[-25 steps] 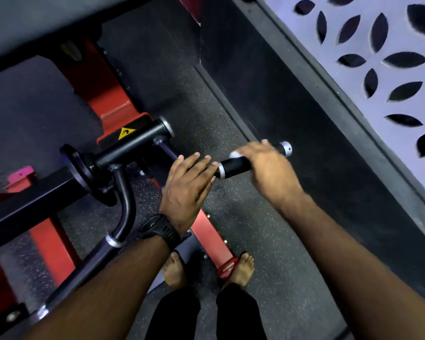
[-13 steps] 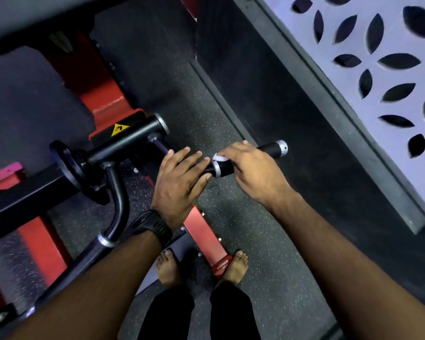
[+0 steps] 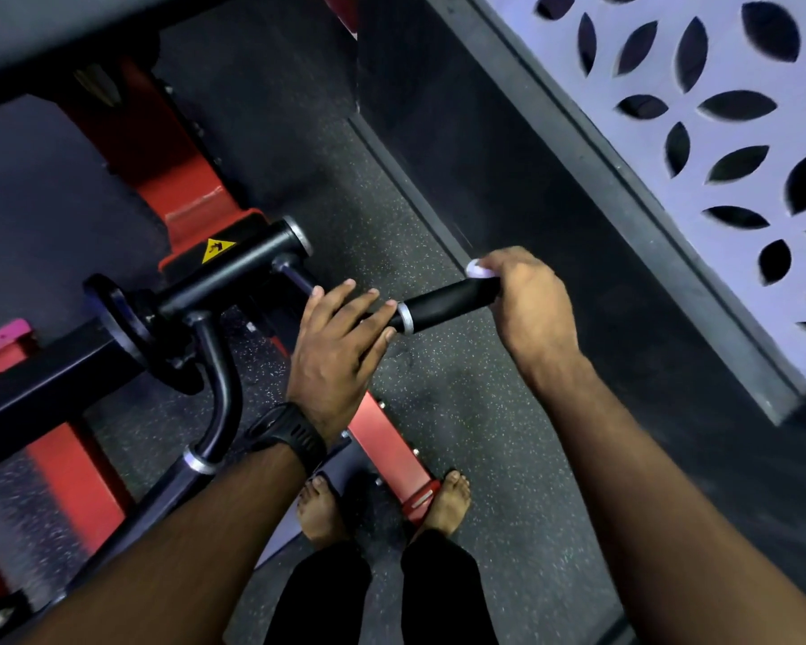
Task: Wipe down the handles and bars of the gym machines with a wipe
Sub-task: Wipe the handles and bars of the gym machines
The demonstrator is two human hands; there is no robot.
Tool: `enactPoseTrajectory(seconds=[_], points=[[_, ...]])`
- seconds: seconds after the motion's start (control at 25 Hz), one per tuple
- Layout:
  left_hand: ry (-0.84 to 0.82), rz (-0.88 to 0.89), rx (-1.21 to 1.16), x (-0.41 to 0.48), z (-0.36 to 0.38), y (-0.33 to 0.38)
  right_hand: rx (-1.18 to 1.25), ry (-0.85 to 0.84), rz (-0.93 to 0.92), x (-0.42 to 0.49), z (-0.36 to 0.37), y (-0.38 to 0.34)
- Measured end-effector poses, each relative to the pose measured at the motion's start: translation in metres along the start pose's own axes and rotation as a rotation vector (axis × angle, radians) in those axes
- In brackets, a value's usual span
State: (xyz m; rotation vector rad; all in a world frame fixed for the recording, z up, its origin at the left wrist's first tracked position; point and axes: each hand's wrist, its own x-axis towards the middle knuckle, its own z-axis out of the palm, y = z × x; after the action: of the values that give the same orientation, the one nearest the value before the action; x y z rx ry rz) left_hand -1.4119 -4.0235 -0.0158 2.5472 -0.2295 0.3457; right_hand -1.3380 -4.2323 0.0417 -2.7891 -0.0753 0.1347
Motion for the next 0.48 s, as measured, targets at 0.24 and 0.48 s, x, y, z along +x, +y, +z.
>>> enactPoseTrajectory(seconds=[0.24, 0.48], points=[[-0.014, -0.004, 0.036, -0.003, 0.002, 0.007, 1.280, 0.581, 0.902, -0.027, 0.040, -0.027], [-0.041, 0.017, 0.060, -0.003, 0.000, 0.007, 1.735, 0.497, 1.036, -0.031, 0.041, -0.054]])
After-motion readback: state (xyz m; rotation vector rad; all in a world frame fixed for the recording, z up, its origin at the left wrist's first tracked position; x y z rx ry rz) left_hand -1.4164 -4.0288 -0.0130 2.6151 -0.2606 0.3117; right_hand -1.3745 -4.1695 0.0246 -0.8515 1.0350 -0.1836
